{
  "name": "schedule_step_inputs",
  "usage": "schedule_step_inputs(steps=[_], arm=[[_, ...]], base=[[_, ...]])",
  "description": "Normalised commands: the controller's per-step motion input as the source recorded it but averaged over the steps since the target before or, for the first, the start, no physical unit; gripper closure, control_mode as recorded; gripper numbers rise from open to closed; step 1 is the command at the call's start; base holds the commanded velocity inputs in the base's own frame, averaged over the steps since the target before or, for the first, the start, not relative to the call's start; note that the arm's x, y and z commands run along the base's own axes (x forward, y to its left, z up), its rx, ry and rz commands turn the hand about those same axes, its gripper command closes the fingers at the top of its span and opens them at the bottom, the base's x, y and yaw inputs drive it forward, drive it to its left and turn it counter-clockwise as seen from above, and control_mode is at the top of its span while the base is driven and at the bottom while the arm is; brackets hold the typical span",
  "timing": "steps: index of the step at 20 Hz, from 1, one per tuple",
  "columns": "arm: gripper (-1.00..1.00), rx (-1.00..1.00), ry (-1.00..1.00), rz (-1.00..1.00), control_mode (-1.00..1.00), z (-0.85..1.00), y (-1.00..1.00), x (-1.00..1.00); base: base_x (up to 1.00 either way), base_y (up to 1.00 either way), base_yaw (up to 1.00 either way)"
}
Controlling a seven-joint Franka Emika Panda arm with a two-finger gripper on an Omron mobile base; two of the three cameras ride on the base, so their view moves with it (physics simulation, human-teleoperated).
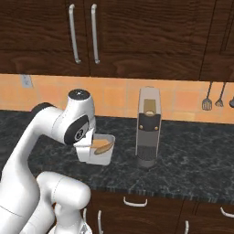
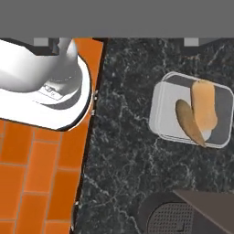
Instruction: Take the meat container that has the fish and place it on the second highest rack of the freezer. Then take the vegetable container that has the sweet potato and squash and place it on the highest rack of the freezer.
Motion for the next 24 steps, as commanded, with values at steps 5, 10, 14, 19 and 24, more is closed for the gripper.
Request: schedule_step_inputs(steps=[5,10,14,19,24], arm=[[-1.00,0.01,0.00,0.14,-1.00,-0.94,0.14,0.41],[-1.00,0.02,0.04,0.14,-1.00,-0.96,-0.01,0.40],[-1.00,0.00,0.13,0.06,-1.00,-0.41,0.00,0.62],[-1.00,0.00,0.17,0.01,-1.00,-0.31,-0.08,0.60],[-1.00,0.00,0.09,0.00,-1.00,-0.37,-0.28,0.29]], base=[[0.00,0.00,0.00],[0.00,0.00,0.00],[0.00,0.00,0.00],[0.00,0.00,0.00],[0.00,0.00,0.00]])
